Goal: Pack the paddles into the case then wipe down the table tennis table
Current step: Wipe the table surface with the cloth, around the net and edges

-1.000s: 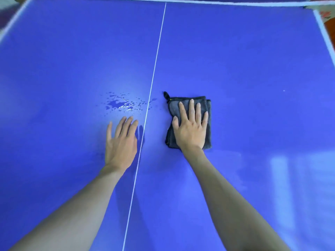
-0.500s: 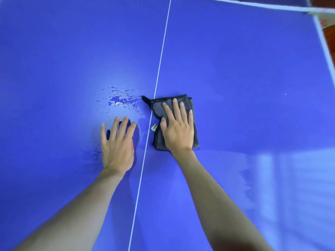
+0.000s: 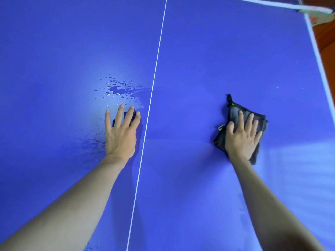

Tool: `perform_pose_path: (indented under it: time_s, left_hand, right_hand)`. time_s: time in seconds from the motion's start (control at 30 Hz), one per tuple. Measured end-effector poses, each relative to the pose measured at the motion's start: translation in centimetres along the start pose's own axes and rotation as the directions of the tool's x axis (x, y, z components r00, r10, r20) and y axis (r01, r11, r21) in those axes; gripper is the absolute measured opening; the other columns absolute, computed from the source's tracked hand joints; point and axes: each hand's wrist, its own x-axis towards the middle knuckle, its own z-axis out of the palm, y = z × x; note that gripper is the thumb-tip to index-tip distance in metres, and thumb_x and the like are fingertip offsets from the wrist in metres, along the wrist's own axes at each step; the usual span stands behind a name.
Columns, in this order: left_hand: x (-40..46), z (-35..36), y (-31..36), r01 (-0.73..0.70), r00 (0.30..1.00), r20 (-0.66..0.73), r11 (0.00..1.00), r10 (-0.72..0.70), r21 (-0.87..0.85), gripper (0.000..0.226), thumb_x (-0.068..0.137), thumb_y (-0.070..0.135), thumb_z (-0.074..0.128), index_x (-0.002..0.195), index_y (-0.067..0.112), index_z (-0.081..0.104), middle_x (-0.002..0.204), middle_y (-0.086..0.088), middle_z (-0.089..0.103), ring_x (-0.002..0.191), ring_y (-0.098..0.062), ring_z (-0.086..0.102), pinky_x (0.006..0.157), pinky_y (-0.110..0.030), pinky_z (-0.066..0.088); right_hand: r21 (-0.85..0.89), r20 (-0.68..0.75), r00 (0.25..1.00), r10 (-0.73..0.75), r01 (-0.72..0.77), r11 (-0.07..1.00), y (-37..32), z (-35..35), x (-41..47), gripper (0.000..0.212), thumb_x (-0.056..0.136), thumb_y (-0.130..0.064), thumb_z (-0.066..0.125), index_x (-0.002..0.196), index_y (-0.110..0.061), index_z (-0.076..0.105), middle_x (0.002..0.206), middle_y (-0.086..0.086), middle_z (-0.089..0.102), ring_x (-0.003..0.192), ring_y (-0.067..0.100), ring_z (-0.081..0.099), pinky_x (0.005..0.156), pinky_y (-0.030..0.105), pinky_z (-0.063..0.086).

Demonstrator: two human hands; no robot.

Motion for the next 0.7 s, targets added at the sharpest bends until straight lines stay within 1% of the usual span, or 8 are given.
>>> perform_pose_path:
  time_s: [0.07, 0.17, 0.27, 0.33, 0.43, 0.5, 0.57, 0.7]
  left_hand:
    - [-0.1, -0.1, 0.1, 0.003, 1.000, -0.012, 1.000, -0.003, -0.004, 0.084, 0.075, -0.006, 0.061, 0.153, 0.018, 0.042, 0.161, -0.005, 0.038, 0.155, -0.037, 0.017, 0.123, -0.065, 0.007]
    - [0.0, -0.2, 0.0, 0.034, 0.998, -0.042, 0.999, -0.036, -0.039, 0.080, 0.078, -0.009, 0.060, 0.151, 0.022, 0.045, 0.161, -0.004, 0.038, 0.155, -0.039, 0.017, 0.122, -0.069, 0.003]
    - [0.3, -0.5, -0.3, 0.076, 0.994, -0.063, 0.987, -0.085, -0.142, 0.072, 0.085, -0.012, 0.058, 0.144, 0.030, 0.057, 0.163, -0.005, 0.038, 0.156, -0.039, 0.018, 0.122, -0.069, 0.003]
    - [0.5, -0.9, -0.9, 0.073, 0.995, -0.055, 0.982, -0.084, -0.175, 0.068, 0.089, -0.010, 0.057, 0.141, 0.033, 0.060, 0.165, -0.006, 0.035, 0.156, -0.039, 0.016, 0.123, -0.067, 0.002]
    - [-1.0, -1.9, -1.4, 0.024, 0.997, -0.066, 0.989, -0.034, -0.146, 0.064, 0.091, -0.007, 0.057, 0.146, 0.026, 0.056, 0.165, -0.006, 0.036, 0.157, -0.036, 0.018, 0.125, -0.063, 0.008]
    - [-3.3, -2.7, -1.0, 0.039, 0.995, -0.089, 0.990, -0.052, -0.138, 0.062, 0.093, -0.003, 0.058, 0.150, 0.020, 0.051, 0.162, -0.006, 0.041, 0.156, -0.033, 0.023, 0.126, -0.059, 0.012]
    - [-6.5, -3.1, -0.1, 0.039, 0.994, -0.095, 0.989, -0.054, -0.146, 0.055, 0.095, 0.002, 0.059, 0.148, 0.016, 0.052, 0.157, -0.005, 0.046, 0.153, -0.031, 0.030, 0.125, -0.057, 0.018]
    - [-12.3, -3.1, 1.5, -0.033, 0.997, -0.071, 0.980, 0.020, -0.198, 0.050, 0.092, 0.001, 0.060, 0.140, 0.013, 0.060, 0.153, -0.002, 0.051, 0.145, -0.031, 0.041, 0.119, -0.053, 0.031]
  right_hand:
    - [-0.009, -0.050, 0.996, -0.077, 0.076, 0.997, -2.8, 1.1, -2.8, 0.067, 0.097, -0.053, 0.032, 0.162, -0.034, 0.037, 0.173, 0.003, 0.024, 0.160, 0.025, 0.019, 0.129, 0.055, 0.010]
    - [-0.012, -0.126, 0.961, -0.246, 0.247, 0.969, -8.3, 2.9, -8.9, 0.061, 0.098, -0.050, 0.043, 0.156, -0.031, 0.048, 0.168, 0.007, 0.036, 0.156, 0.029, 0.032, 0.127, 0.056, 0.020]
    - [0.015, -0.070, 0.915, -0.398, 0.400, 0.916, -12.8, 4.0, -16.3, 0.062, 0.102, -0.055, 0.041, 0.160, -0.032, 0.042, 0.171, 0.007, 0.030, 0.159, 0.029, 0.024, 0.129, 0.055, 0.016]
    - [0.033, -0.038, 0.885, -0.464, 0.465, 0.885, -14.3, 4.5, -20.3, 0.061, 0.104, -0.055, 0.038, 0.161, -0.033, 0.039, 0.172, 0.006, 0.027, 0.160, 0.028, 0.021, 0.129, 0.054, 0.014]
    - [0.059, -0.013, 0.869, -0.495, 0.495, 0.867, -14.4, 4.6, -22.4, 0.058, 0.105, -0.048, 0.037, 0.161, -0.033, 0.039, 0.171, 0.005, 0.028, 0.160, 0.026, 0.022, 0.129, 0.053, 0.014]
    - [0.057, -0.006, 0.854, -0.520, 0.520, 0.852, -13.5, 4.3, -21.9, 0.056, 0.105, -0.043, 0.037, 0.160, -0.033, 0.041, 0.170, 0.003, 0.031, 0.159, 0.024, 0.024, 0.129, 0.052, 0.015]
    - [0.053, -0.001, 0.846, -0.533, 0.532, 0.845, -11.7, 3.8, -20.7, 0.055, 0.104, -0.039, 0.038, 0.159, -0.033, 0.042, 0.170, 0.001, 0.033, 0.159, 0.022, 0.024, 0.129, 0.051, 0.016]
    - [0.050, -0.041, 0.916, -0.398, 0.400, 0.915, -4.7, 2.1, -17.1, 0.056, 0.101, -0.039, 0.040, 0.157, -0.034, 0.045, 0.169, 0.000, 0.035, 0.157, 0.022, 0.030, 0.128, 0.050, 0.019]
